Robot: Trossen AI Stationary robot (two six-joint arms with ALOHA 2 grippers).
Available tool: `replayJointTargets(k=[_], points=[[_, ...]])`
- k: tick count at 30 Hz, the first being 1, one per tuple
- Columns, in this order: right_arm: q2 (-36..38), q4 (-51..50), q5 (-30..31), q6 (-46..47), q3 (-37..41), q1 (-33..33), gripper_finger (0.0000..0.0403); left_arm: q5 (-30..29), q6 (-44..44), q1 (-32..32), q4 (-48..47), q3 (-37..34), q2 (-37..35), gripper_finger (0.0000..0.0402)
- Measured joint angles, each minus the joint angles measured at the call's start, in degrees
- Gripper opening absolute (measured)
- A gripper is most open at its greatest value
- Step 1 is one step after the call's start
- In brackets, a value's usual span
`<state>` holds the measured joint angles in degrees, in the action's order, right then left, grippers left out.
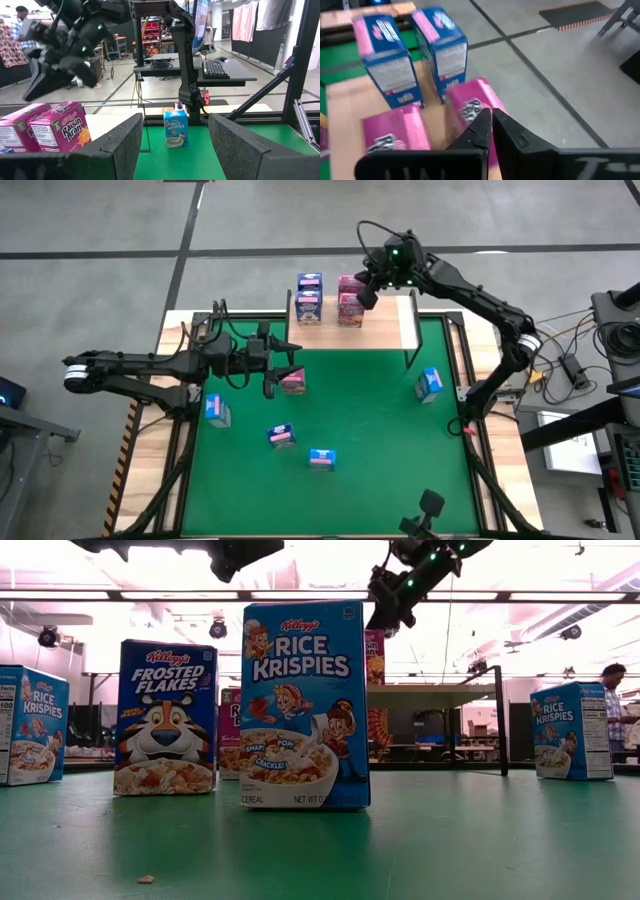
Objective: Stack cereal on shelf
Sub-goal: Put the right light blue cereal box on the shelf
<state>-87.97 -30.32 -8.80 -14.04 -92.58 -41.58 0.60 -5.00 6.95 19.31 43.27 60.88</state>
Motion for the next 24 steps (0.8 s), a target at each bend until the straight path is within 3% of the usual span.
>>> replayJointTargets(k=[5, 11, 17, 24], points=[[3.5, -4.1, -0.5, 0.6, 0.0, 2.6, 0.0009, 0.0, 0.2, 0.0, 0.0, 0.0, 0.0, 0.0210], [7.8, -8.8, -0.7, 1.0, 3.5, 10.4, 0.0009, 0.0, 2.8, -0.2, 0.0, -0.1, 0.0, 0.0210], [14.9, -7.3, -0.7, 2.9, 12.7, 17.8, 0.0009, 0.0, 4.7, -2.1, -0.2, -0.7, 0.0, 0.0210], [24.6, 4.6, -0.7, 8.9, 29.0, 24.7, 0.0009, 0.0, 5.2, -6.4, 0.2, -0.9, 0.0, 0.0210]])
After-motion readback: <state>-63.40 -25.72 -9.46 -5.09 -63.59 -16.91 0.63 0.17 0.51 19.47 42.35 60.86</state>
